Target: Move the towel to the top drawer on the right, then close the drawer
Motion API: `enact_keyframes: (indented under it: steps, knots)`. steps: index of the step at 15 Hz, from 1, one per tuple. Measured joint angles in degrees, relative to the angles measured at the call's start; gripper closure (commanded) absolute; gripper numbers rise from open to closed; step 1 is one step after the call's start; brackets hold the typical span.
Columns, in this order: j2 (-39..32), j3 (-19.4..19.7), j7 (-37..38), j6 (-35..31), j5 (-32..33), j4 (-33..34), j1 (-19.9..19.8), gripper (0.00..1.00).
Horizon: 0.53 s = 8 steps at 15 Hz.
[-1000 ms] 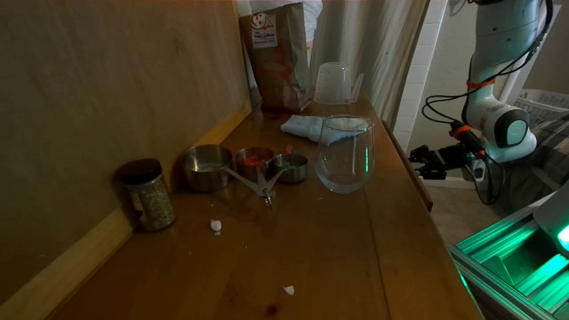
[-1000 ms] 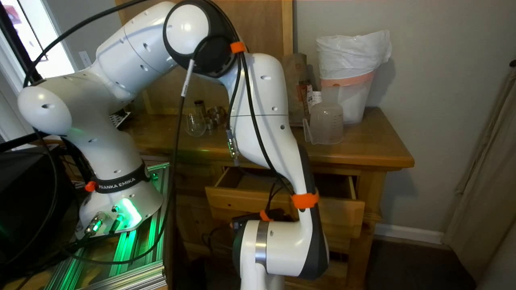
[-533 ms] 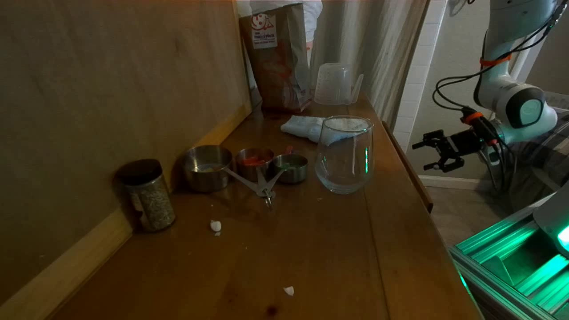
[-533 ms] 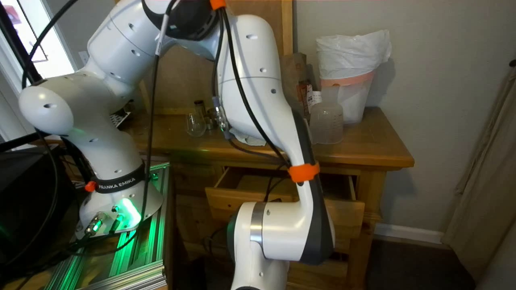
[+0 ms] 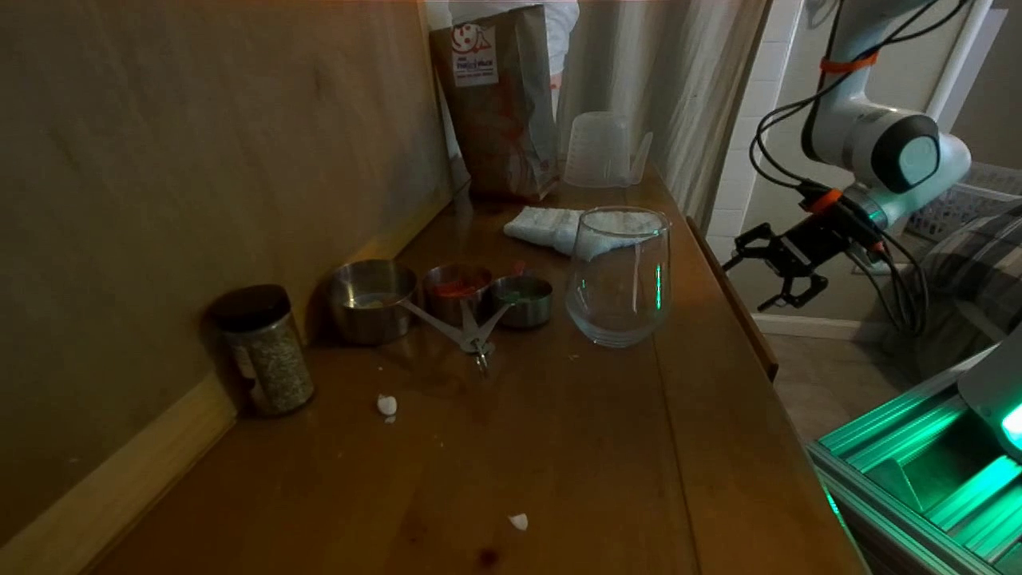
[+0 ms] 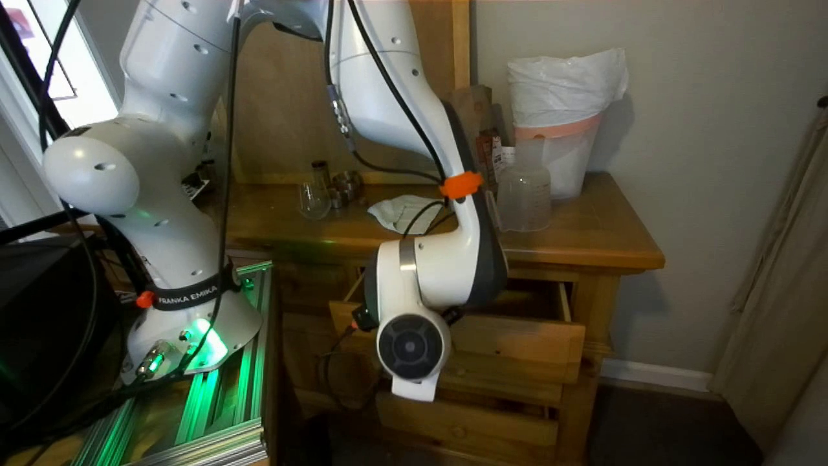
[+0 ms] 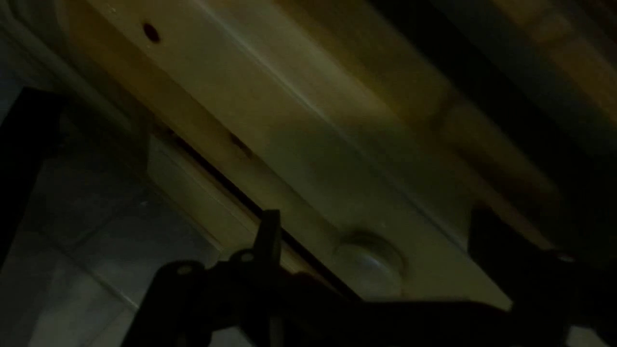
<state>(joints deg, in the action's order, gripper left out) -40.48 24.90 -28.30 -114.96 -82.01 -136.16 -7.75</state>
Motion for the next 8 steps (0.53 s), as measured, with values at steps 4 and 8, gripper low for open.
enact_keyframes:
  steps: [4,8]
  knots:
    - [5.3,-3.9,-1.0,-8.7,0.0,-3.8,3.3,0.0]
    - [5.2,-4.5,-1.4,-7.9,0.1,-3.8,1.2,0.0]
